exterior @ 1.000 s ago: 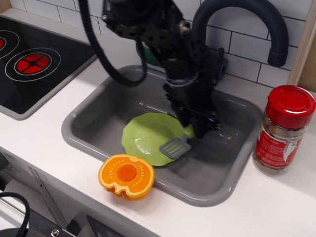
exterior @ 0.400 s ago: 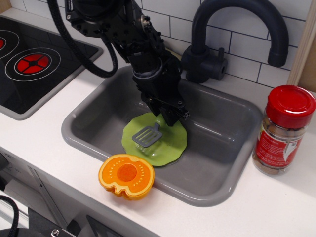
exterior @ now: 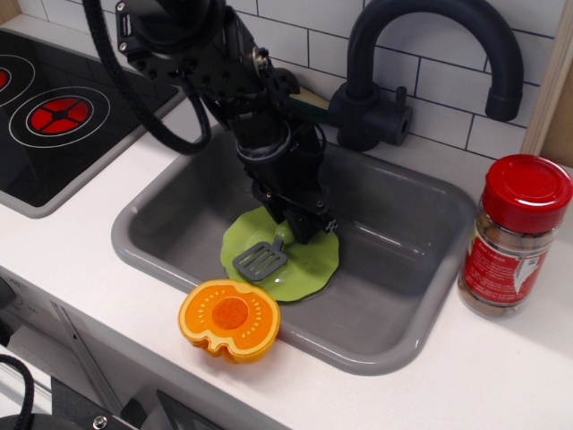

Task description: Put spatula on plate sink

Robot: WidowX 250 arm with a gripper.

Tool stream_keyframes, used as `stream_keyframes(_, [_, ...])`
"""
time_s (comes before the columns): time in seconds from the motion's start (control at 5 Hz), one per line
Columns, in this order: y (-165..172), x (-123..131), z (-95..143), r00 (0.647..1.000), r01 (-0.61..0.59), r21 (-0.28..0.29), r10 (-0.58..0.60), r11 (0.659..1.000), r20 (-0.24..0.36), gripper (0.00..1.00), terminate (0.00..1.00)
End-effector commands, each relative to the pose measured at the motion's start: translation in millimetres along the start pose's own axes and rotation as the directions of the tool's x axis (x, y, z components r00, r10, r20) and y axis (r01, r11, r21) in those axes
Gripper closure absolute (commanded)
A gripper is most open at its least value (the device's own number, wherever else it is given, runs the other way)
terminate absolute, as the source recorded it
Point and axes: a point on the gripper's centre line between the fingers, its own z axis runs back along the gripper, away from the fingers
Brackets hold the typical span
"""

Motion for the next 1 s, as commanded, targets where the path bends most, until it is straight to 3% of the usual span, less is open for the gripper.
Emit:
stream_keyframes(0.0, [-2, 9, 29, 0.999, -0.025, -0.001, 0.025, 1.000, 0.044, 0.00, 0.00])
stream_keyframes(0.4, [-8, 22, 75, 0.990, -0.094, -0.039, 0.098, 0.995, 0.103, 0.00, 0.00])
stream_keyframes(0.6, [-8, 22, 75, 0.990, -0.094, -0.039, 0.098, 0.995, 0.103, 0.00, 0.00])
stream_keyframes(0.8, [-8, 22, 75, 0.990, -0.094, -0.039, 0.098, 0.995, 0.103, 0.00, 1.00])
